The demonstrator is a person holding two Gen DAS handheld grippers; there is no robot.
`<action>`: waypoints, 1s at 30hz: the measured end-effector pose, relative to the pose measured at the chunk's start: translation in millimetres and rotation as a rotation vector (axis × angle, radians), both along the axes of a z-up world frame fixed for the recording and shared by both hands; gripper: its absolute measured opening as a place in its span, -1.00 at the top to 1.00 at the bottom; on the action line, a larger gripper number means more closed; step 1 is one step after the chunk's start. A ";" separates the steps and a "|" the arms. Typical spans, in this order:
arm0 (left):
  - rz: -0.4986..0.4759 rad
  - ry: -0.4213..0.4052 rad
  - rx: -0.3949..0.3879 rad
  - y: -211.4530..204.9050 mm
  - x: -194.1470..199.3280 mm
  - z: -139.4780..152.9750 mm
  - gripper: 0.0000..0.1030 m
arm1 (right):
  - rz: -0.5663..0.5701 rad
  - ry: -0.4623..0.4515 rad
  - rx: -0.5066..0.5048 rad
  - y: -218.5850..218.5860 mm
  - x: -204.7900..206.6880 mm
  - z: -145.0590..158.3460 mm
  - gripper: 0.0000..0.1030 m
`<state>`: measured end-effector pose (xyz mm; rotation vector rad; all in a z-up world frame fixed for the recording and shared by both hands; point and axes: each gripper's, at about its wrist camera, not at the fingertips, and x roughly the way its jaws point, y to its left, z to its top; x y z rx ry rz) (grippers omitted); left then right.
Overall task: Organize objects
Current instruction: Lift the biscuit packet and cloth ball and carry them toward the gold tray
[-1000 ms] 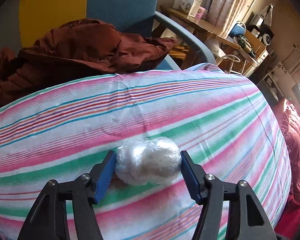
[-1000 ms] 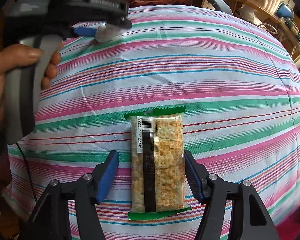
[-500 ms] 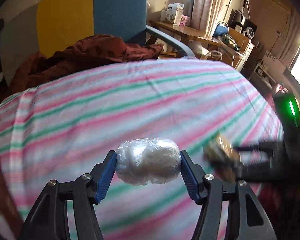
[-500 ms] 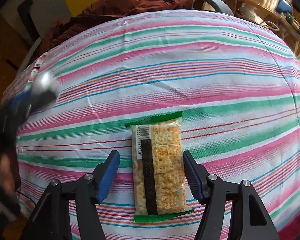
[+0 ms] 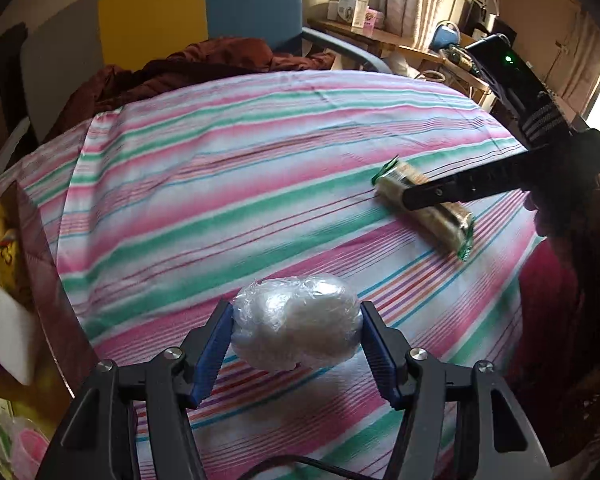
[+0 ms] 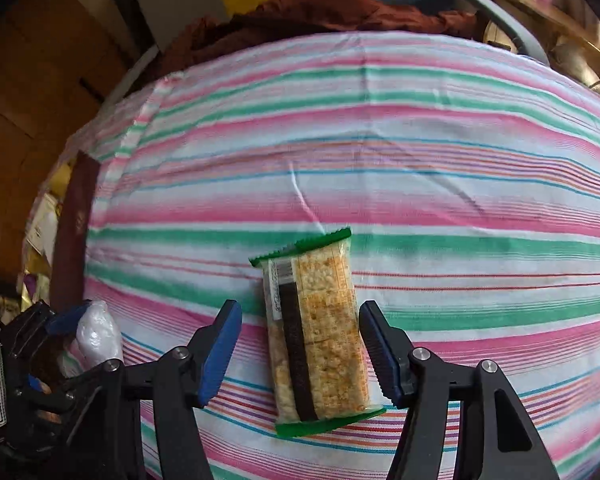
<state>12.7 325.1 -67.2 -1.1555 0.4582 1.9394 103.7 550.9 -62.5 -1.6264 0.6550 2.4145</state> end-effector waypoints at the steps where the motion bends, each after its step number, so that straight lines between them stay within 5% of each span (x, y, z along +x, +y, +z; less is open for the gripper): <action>1: 0.007 -0.010 0.000 -0.8 -1.5 -2.9 -0.23 | 0.000 -0.019 0.006 -0.5 -6.8 -8.2 -0.21; 10: 0.044 -0.068 0.041 -6.7 -9.9 -15.0 -0.27 | 0.034 -0.068 0.065 -10.1 -25.0 -26.4 -0.28; 18: 0.043 -0.016 0.034 -5.6 -4.6 -20.0 -0.27 | 0.069 -0.102 0.126 -21.5 -36.0 -32.7 -0.30; 30: 0.072 -0.099 0.072 -12.9 -13.2 -16.3 -0.35 | 0.088 -0.121 0.168 -26.0 -45.8 -40.1 -0.29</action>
